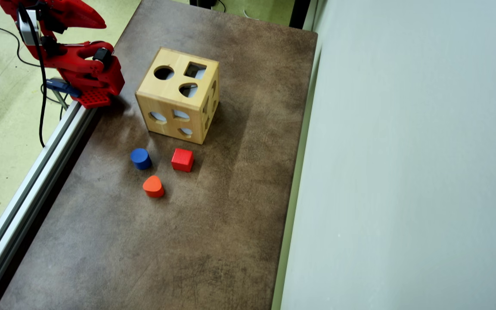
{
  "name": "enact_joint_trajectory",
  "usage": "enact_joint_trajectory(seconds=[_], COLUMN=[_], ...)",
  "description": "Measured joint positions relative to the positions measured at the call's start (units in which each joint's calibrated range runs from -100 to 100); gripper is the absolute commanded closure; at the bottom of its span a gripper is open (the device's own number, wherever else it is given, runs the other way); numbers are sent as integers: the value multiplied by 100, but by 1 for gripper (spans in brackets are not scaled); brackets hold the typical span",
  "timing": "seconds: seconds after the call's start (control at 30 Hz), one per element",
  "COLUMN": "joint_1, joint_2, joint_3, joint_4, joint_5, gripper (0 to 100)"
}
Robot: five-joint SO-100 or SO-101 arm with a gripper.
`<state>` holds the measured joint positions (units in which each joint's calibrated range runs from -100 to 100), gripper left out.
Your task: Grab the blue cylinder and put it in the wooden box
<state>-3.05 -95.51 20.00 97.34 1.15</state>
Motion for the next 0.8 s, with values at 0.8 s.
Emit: enact_joint_trajectory(seconds=[0.8], joint_1=[36], joint_2=[644], joint_3=[-208], joint_4=[0], joint_5=[-20], gripper=[98])
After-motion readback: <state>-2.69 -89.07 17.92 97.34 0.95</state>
